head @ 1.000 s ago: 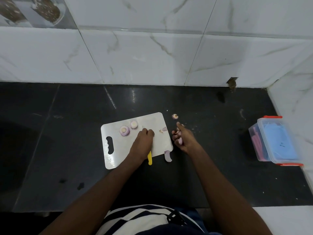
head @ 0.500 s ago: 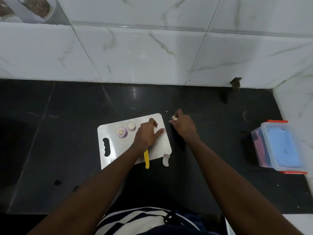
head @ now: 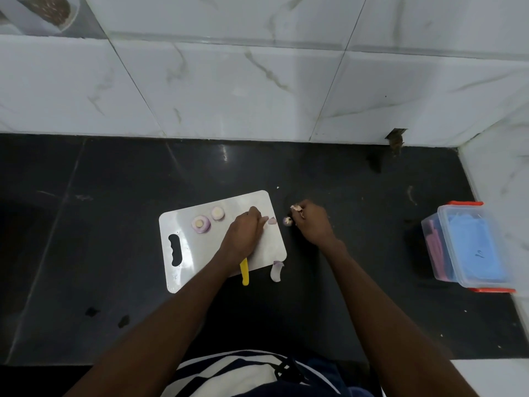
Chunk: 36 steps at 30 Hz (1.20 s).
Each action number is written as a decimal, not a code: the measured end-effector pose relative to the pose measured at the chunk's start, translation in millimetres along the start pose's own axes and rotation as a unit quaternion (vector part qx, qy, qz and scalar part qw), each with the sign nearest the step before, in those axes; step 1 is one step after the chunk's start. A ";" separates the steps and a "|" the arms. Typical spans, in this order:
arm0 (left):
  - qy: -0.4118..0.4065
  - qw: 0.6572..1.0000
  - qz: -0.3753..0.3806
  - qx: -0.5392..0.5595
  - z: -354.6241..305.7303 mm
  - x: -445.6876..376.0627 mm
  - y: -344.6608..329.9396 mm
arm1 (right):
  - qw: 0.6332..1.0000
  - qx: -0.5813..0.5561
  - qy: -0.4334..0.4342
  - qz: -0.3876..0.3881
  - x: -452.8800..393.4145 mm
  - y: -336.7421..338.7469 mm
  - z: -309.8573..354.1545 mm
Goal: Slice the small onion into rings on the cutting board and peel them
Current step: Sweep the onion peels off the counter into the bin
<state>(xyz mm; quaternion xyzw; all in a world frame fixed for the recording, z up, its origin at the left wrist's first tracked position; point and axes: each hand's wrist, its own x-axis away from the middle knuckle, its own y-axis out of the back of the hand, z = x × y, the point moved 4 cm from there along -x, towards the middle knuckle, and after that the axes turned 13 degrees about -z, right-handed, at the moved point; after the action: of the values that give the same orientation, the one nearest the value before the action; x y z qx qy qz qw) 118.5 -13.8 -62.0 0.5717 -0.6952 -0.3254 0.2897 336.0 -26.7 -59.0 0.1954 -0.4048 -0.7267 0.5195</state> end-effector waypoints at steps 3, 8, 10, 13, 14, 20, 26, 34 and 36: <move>0.125 0.976 -0.023 0.179 17.1 0.7 8.7 | 0.962 -0.244 -0.124 0.017 28.6 6.3 -7.5; 0.151 0.953 0.005 0.261 33.6 0.1 2.6 | 0.958 -0.255 -0.126 0.027 59.3 10.2 -18.9; 0.108 0.972 0.000 0.211 26.7 -3.1 1.3 | 0.983 -0.173 -0.064 -0.007 55.7 13.2 -16.9; 0.039 0.990 -0.029 0.130 9.3 -7.5 1.8 | 0.996 -0.078 0.024 -0.039 43.8 13.6 -7.4; 0.020 0.993 -0.036 0.114 4.8 -9.0 0.5 | 0.995 -0.074 0.040 -0.044 38.7 12.2 -4.8; -0.043 0.999 -0.022 0.004 -10.8 -8.3 -17.4 | 0.994 0.000 0.104 -0.036 22.5 -3.1 6.3; -0.095 0.986 -0.003 -0.136 -19.1 -9.8 -27.1 | 0.988 0.095 0.120 -0.031 14.5 -19.6 11.2; -0.162 0.960 0.033 -0.224 -16.5 -4.3 -31.2 | 0.990 0.090 0.112 -0.013 19.4 -19.8 12.5; -0.174 0.959 0.047 -0.217 -16.1 -0.9 -32.4 | 0.987 0.108 0.122 -0.007 24.0 -20.3 15.1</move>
<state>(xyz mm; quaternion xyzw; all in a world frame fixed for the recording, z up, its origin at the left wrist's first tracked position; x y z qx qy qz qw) 150.8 -19.2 -77.4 0.3963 -0.6736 -0.5489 0.2967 304.1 -40.2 -62.8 0.3402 -0.4135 -0.6529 0.5357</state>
